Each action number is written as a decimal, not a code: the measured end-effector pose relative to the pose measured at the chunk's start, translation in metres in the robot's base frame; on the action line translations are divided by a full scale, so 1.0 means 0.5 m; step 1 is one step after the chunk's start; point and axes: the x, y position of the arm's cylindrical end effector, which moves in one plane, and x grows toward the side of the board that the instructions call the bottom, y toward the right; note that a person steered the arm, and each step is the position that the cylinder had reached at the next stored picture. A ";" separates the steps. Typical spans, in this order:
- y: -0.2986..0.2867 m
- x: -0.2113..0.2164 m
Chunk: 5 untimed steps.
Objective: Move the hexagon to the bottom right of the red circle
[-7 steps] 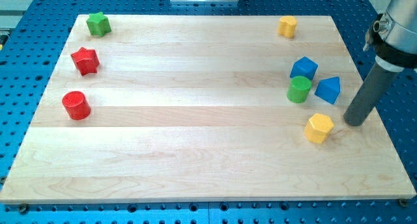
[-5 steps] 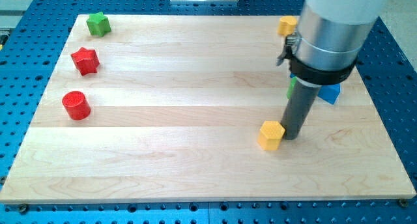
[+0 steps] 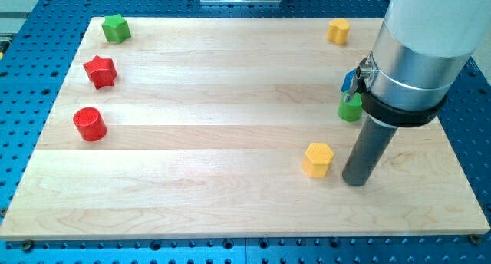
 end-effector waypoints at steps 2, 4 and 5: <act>-0.005 -0.005; -0.005 -0.028; -0.010 -0.021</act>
